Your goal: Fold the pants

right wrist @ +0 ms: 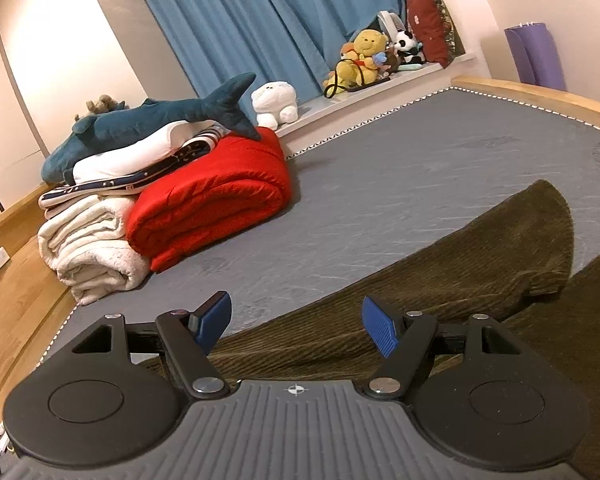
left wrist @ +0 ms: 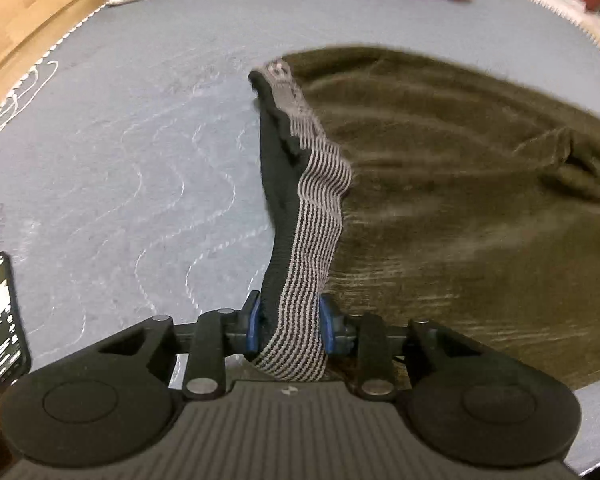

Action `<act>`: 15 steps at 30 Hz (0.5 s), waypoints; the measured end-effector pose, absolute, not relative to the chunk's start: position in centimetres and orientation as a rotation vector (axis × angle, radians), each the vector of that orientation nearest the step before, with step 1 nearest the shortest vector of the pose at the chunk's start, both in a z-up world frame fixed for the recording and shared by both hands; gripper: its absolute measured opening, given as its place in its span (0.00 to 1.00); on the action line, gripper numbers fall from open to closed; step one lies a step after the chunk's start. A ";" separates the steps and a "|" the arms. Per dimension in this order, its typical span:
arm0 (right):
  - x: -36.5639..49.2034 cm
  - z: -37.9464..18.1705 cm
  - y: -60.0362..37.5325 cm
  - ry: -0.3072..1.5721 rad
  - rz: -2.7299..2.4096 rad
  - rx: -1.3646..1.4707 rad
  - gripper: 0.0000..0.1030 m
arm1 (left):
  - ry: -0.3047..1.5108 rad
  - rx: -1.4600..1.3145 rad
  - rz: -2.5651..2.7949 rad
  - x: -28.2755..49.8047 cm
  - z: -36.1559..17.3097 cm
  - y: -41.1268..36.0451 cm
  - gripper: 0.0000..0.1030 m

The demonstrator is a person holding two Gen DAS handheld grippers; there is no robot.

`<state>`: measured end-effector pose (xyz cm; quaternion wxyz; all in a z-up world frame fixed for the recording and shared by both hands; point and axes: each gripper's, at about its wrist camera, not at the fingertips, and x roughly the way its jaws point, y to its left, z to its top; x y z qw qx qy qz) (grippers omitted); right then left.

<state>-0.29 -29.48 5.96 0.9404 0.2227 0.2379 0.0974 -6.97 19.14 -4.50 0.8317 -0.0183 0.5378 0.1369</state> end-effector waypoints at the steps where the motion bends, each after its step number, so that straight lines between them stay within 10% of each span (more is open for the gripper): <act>1: -0.3 6.0 -29.3 0.486 0.200 0.451 0.72 | 1.160 -0.011 0.301 -6.5 -4.9 18.7 0.33; 9: -0.2 6.0 -28.4 0.501 0.213 0.423 0.72 | 0.887 0.113 0.285 -5.1 -1.0 14.0 0.54; 15: 0.0 5.7 -28.4 0.511 0.213 0.389 0.74 | 1.186 -0.034 0.153 -1.0 -6.6 13.2 0.54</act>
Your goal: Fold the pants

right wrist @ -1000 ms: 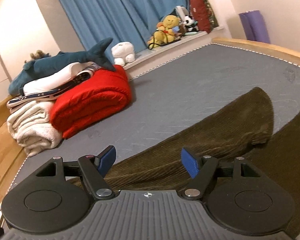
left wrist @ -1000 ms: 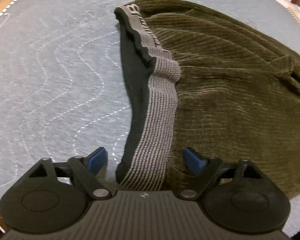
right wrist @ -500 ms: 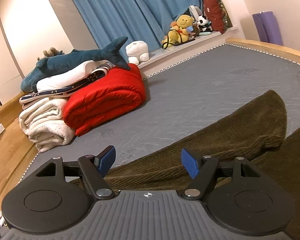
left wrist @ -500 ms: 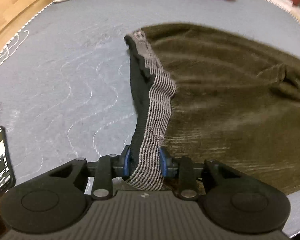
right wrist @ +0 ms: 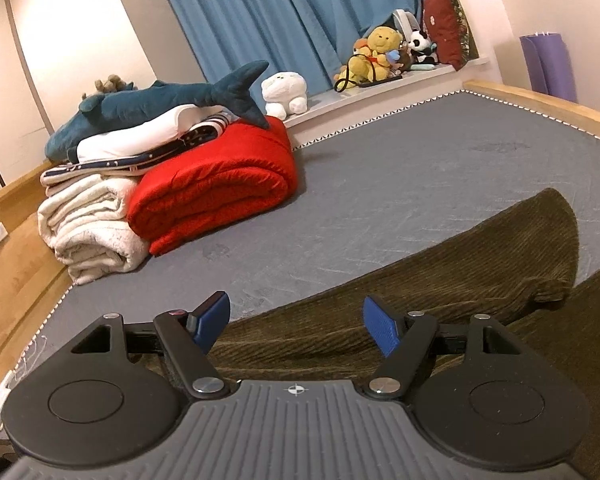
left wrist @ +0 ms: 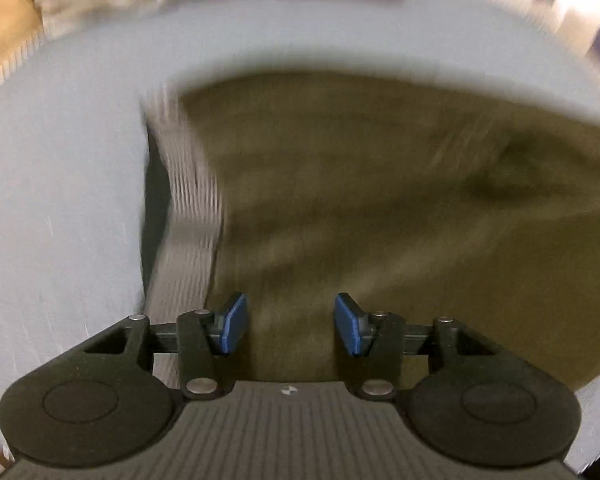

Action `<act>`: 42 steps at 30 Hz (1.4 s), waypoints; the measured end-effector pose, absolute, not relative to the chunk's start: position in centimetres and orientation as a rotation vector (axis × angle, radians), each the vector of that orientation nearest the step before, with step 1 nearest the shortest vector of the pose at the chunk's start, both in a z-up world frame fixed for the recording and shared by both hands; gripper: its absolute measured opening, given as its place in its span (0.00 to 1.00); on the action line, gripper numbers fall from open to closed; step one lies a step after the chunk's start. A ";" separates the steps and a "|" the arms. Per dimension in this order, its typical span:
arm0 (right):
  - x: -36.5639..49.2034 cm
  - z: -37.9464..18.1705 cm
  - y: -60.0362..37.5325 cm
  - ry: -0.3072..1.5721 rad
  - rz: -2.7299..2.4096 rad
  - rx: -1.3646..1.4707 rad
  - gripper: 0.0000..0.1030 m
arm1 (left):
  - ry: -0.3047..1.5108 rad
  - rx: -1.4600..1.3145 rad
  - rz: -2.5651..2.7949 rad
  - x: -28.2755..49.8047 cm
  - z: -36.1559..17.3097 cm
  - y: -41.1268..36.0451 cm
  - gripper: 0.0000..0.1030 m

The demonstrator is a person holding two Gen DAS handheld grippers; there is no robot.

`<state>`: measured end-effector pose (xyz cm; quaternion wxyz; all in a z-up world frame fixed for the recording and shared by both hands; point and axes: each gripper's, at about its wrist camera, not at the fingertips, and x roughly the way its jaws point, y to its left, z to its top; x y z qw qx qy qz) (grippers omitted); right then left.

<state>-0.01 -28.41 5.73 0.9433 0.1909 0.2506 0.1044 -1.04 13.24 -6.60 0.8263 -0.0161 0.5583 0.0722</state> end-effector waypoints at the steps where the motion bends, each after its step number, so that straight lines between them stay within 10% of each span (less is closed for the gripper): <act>1: 0.1 5.7 -28.4 0.514 0.212 0.388 0.74 | 1.240 -0.038 0.154 -0.7 -7.9 13.4 0.55; 29: 1.0 5.1 -27.4 0.566 0.309 0.361 0.81 | 0.764 0.039 0.148 3.6 -2.6 7.2 0.75; 36: 1.3 4.9 -27.3 0.577 0.317 0.352 0.81 | 0.751 -0.008 0.109 3.5 -1.7 7.7 0.48; 42: 1.2 4.8 -27.4 0.575 0.318 0.353 0.82 | 0.759 -0.026 0.086 3.2 -1.7 8.0 0.46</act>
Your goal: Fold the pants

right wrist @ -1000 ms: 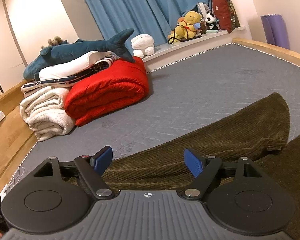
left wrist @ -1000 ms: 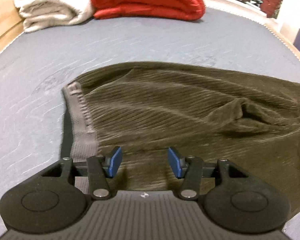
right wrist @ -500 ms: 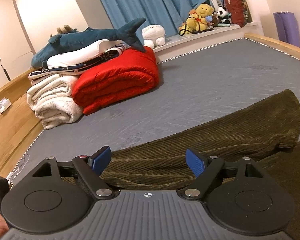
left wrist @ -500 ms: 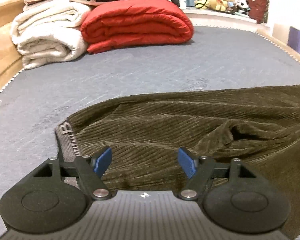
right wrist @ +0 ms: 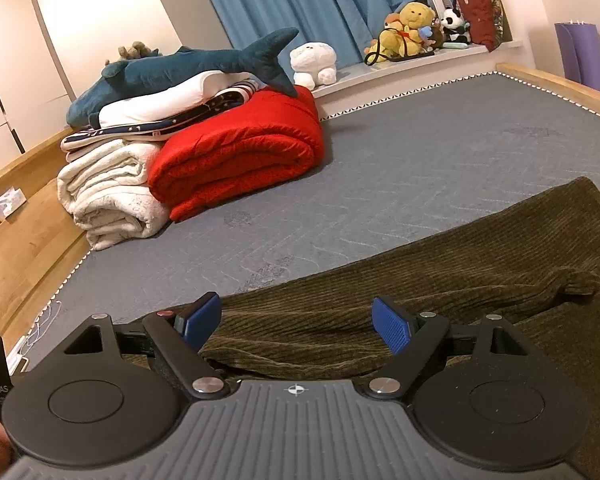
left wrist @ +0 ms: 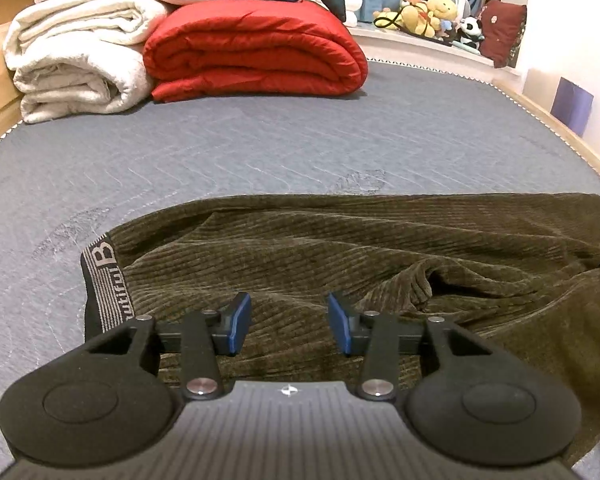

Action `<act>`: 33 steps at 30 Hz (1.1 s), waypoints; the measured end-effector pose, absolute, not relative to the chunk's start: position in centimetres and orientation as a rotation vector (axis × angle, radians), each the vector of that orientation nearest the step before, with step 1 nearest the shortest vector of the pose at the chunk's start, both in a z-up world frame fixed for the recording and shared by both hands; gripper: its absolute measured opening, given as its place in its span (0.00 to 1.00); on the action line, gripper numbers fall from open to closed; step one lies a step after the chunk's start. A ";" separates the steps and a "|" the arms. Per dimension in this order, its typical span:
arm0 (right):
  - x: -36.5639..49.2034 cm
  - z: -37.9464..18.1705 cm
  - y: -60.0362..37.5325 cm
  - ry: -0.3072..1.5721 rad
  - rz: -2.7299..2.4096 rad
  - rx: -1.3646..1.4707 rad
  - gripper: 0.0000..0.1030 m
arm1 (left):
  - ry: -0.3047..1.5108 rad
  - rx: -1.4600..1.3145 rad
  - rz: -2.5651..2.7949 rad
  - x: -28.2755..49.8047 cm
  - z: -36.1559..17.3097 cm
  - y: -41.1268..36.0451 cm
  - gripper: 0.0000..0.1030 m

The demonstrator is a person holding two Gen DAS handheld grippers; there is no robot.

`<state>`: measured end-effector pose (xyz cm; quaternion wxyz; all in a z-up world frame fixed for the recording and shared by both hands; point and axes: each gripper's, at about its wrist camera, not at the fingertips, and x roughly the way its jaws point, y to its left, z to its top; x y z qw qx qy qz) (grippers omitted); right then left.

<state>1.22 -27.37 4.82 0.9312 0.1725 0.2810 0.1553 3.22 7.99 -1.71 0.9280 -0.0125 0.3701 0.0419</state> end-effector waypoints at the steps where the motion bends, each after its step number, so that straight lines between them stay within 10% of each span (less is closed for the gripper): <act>1: 1.2 4.8 -27.4 0.575 0.318 0.354 0.82 | 0.760 -0.028 0.082 3.2 -1.7 8.0 0.46; 33: 1.3 4.6 -27.6 0.579 0.336 0.372 0.82 | 0.751 -0.091 0.196 3.1 -1.1 10.7 0.46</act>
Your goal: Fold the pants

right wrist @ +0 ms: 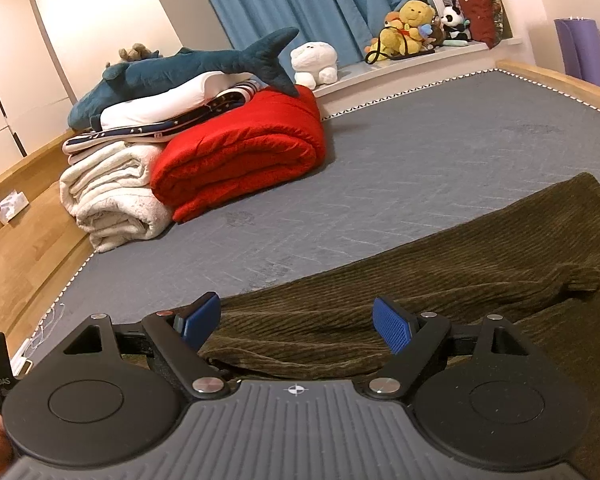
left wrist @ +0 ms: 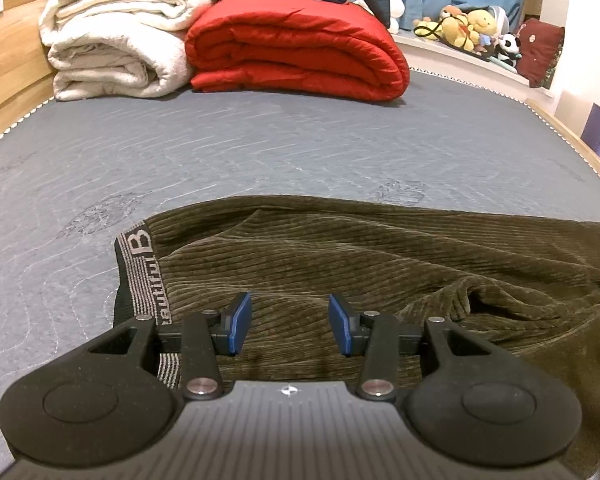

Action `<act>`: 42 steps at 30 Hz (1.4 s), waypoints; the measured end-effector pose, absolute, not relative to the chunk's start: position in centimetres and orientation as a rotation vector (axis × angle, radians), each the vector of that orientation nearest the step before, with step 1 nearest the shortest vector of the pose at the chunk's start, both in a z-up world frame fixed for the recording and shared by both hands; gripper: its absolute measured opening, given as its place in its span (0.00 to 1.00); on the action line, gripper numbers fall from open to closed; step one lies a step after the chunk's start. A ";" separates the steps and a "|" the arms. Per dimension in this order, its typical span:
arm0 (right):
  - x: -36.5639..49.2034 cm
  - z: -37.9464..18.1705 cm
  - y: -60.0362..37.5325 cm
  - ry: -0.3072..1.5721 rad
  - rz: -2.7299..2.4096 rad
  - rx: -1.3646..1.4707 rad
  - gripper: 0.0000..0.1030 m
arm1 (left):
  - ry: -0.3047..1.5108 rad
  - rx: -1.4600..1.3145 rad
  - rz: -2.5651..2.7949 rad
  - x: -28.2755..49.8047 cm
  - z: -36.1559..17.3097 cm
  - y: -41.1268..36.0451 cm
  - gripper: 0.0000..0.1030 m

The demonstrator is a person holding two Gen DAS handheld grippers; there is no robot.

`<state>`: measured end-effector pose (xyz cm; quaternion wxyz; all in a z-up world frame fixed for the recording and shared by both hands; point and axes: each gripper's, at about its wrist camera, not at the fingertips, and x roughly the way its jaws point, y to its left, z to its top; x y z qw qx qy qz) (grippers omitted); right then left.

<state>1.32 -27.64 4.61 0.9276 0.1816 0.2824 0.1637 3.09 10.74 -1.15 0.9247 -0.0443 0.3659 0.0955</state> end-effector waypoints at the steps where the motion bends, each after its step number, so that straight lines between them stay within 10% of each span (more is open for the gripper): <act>1: 1.3 4.6 -27.6 0.579 0.339 0.374 0.82 | 0.751 -0.093 0.199 3.1 -1.2 10.8 0.46; 17: 1.0 5.3 -29.0 0.562 0.345 0.432 0.82 | 0.726 -0.192 0.215 3.5 1.1 13.9 0.46; 23: 1.2 5.7 -29.8 0.544 0.338 0.456 0.82 | 0.739 -0.227 0.260 6.4 2.4 18.7 0.23; 29: 1.8 5.7 -30.4 0.540 0.324 0.471 0.82 | 0.799 -0.168 0.187 11.1 -0.2 20.4 0.23; 42: 3.0 5.5 -30.6 0.550 0.306 0.424 0.82 | 0.890 0.042 0.028 21.3 -5.9 19.9 0.69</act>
